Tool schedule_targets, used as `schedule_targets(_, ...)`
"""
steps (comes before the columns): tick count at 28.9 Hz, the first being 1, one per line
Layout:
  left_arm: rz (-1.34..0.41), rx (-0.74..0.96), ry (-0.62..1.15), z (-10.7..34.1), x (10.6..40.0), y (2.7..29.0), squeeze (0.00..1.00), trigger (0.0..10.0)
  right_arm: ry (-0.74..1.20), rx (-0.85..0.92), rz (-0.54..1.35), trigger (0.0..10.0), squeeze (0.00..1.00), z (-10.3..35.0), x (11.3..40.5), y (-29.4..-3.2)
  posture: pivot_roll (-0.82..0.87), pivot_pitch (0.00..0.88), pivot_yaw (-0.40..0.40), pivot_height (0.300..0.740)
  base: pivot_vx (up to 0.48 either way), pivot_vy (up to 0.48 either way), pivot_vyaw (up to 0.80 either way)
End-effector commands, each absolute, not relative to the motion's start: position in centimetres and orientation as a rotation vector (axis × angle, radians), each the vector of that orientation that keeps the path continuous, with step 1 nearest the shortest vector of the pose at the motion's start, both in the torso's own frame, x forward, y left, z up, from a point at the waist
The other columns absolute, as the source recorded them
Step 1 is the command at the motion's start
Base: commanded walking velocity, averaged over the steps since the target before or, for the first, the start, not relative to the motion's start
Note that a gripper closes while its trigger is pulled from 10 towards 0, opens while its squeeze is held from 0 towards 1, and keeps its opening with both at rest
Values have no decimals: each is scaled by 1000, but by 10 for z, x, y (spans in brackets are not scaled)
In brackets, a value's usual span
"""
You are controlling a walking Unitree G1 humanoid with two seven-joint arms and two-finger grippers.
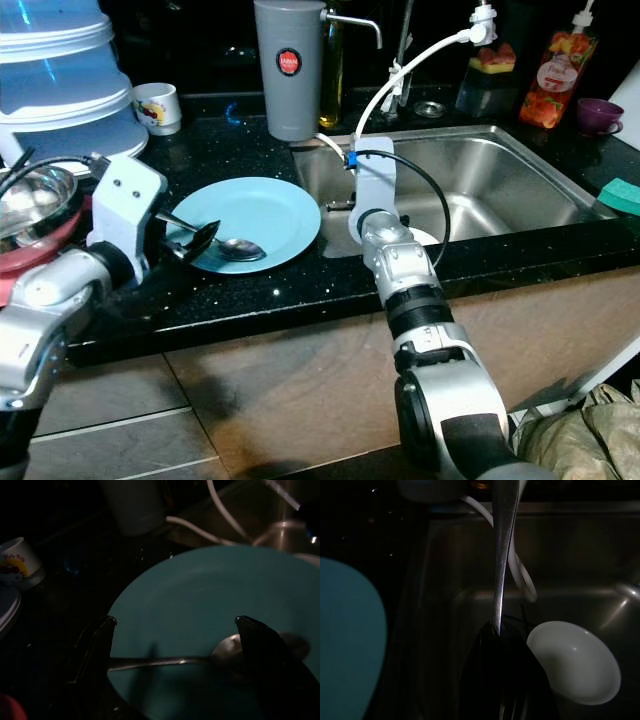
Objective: Kitchen organization
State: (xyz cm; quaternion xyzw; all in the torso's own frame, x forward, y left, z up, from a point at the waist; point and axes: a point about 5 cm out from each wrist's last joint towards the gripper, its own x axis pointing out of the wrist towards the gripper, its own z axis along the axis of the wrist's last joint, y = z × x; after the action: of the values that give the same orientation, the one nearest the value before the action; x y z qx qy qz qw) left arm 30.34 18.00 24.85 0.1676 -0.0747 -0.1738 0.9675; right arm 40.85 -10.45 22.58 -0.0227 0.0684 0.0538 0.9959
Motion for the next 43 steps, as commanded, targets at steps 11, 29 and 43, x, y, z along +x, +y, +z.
schedule_targets(11,-307,303,-154,243,292,176,0,10000,152,-70,92,10000,0,207,403,-110,63,73,-26,740,0,0,0)
schedule_targets(29,-193,321,-131,234,294,183,0,10000,148,-108,137,10000,0,209,402,-107,57,96,-95,740,0,0,0)
schedule_targets(43,-187,310,-126,230,286,180,0,10000,151,-102,206,10000,0,204,397,-100,60,93,-116,740,0,0,0)
